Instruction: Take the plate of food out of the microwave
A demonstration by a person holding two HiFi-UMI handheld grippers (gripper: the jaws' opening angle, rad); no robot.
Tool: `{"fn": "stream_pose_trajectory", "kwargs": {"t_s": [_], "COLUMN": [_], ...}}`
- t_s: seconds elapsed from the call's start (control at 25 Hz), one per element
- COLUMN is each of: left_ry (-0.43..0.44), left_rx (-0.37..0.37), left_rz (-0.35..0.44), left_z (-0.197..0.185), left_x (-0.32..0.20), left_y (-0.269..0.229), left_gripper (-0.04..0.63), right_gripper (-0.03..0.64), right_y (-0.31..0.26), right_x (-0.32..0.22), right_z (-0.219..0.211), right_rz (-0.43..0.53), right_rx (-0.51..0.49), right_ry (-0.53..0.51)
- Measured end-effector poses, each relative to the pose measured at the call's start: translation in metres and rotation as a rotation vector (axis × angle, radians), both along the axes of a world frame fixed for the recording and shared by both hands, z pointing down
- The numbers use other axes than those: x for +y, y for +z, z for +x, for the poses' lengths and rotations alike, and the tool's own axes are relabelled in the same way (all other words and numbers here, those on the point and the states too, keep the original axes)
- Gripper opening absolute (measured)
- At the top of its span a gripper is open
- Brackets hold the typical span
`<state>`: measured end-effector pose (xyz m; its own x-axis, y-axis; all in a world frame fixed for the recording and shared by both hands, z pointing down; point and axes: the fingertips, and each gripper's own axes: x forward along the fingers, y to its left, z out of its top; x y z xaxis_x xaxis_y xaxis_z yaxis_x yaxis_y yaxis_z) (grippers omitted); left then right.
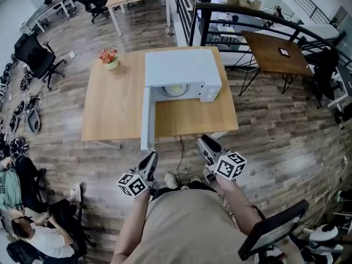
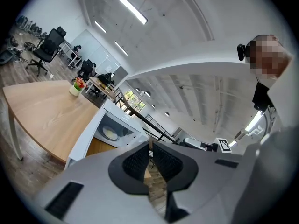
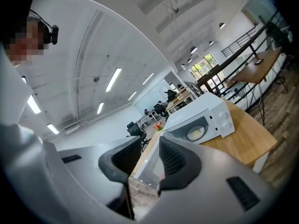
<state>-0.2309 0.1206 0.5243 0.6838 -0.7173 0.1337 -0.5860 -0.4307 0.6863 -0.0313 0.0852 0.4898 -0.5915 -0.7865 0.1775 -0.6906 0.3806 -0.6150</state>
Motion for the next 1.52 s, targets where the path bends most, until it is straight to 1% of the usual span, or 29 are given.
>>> {"fn": "stream_pose_trajectory", "kwargs": {"t_s": [0.16,0.32,0.52,0.68,0.92,1.12,1.36,1.52], "left_ry": [0.007,0.002,0.000,0.007,0.057,0.083,0.064,0.022], "left_rx": [0.012,0.007,-0.005,0.009,-0.008,-0.015,-0.046,-0.035], "left_rz": [0.008,-0.001,-0.017,-0.020,-0.007,0.003,0.012,-0.005], "left_z": [-0.023,-0.039,-0.053,-0.056,-0.037,-0.012,0.022,0.049], "left_x": [-0.009,-0.014,-0.021,-0.030,-0.045,-0.058,-0.084,-0.092], "left_y": [0.001,0.007,0.014,0.015,0.015,0.015,0.014,0.012], "left_gripper": [0.006,0.006,0.006,0.006,0.006,0.006,0.006,0.006], "right_gripper": [0.107,0.107,0.107,0.107,0.107,0.107,0.107,0.107], "right_y": [0.001,0.007,0.015,0.014,0.008,0.013,0.007,0.008], "right_x": [-0.015,-0.021,-0.025,-0.034,-0.045,-0.049,-0.074,-0.085], "right_z": [-0.027,-0.045,-0.052,-0.048,-0.027,0.001,0.050,0.082], "right_rz": [0.004,-0.008,-0.024,-0.024,0.007,-0.007,0.008,-0.016], "right_rx": [0.006,0.004,-0.004,-0.001,-0.006,-0.018,-0.010,-0.033], "right_ry": [0.001,-0.002,0.007,0.026,0.071,0.085,0.082,0.067]}}
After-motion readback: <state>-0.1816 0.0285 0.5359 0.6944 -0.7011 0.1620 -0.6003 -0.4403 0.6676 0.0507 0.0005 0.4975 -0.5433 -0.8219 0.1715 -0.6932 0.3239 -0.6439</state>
